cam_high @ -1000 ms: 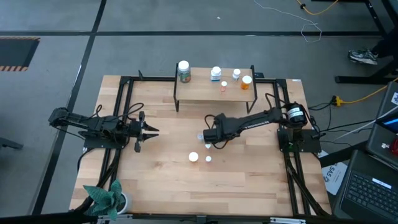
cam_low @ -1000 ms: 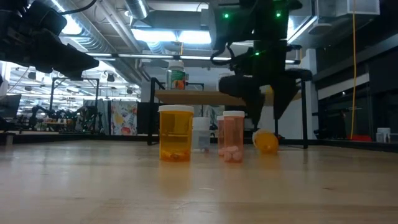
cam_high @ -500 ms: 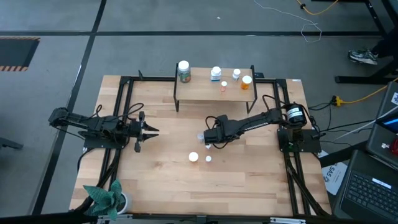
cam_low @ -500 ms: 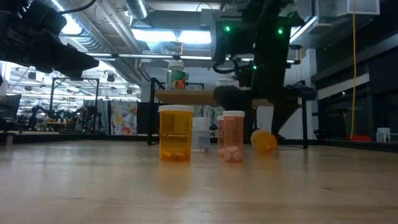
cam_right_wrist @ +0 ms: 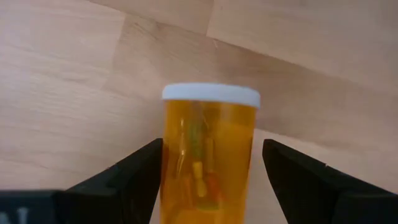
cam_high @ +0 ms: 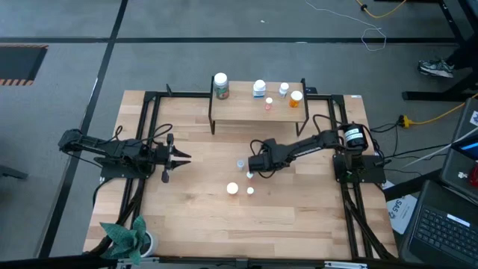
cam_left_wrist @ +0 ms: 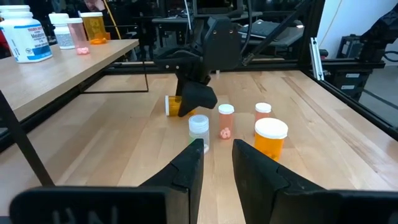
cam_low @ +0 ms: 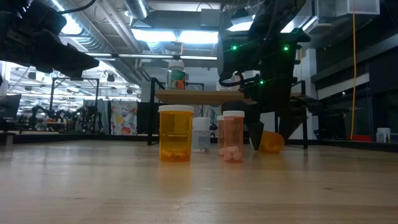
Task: Pick and place medicine bottles onto shelf by color
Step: Put the top orange pill bottle on the shelf
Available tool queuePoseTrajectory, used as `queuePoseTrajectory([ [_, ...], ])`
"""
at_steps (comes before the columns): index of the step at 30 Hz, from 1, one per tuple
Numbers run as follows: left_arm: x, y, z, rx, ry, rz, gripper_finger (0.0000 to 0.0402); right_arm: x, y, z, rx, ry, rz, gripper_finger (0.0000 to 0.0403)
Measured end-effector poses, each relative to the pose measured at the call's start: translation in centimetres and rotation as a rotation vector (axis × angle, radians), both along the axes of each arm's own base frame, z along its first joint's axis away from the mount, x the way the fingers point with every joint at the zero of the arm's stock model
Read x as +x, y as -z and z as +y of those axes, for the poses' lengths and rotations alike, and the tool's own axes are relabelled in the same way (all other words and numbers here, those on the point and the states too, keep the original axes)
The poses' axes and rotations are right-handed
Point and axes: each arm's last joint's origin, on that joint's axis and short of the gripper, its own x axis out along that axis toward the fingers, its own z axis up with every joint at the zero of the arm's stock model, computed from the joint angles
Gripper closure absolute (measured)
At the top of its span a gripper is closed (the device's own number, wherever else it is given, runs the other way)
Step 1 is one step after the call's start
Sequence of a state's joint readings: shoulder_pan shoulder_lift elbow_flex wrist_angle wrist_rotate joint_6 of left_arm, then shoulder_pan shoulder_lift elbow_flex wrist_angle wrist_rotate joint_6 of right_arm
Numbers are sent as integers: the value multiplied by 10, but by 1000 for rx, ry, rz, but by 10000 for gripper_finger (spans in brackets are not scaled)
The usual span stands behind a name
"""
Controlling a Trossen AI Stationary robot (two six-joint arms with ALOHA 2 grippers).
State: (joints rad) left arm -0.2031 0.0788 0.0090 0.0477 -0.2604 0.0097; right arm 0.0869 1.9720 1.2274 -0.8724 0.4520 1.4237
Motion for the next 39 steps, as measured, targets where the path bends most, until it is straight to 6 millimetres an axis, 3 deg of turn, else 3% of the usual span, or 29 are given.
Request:
queuePoseTrajectory([
  [16, 0, 0, 1, -1, -20, -3, 321, 17, -15, -36, 231, -114, -5, 130],
  [28, 0, 0, 1, 0, -20, -3, 321, 15, -15, -62, 369, -159, 1, 130],
  [35, 0, 0, 1, 0, -20, -3, 321, 15, -15, -64, 377, -208, 13, 130],
  [39, 0, 0, 1, 1, -20, -3, 321, 15, -15, -63, 377, -212, 14, 151],
])
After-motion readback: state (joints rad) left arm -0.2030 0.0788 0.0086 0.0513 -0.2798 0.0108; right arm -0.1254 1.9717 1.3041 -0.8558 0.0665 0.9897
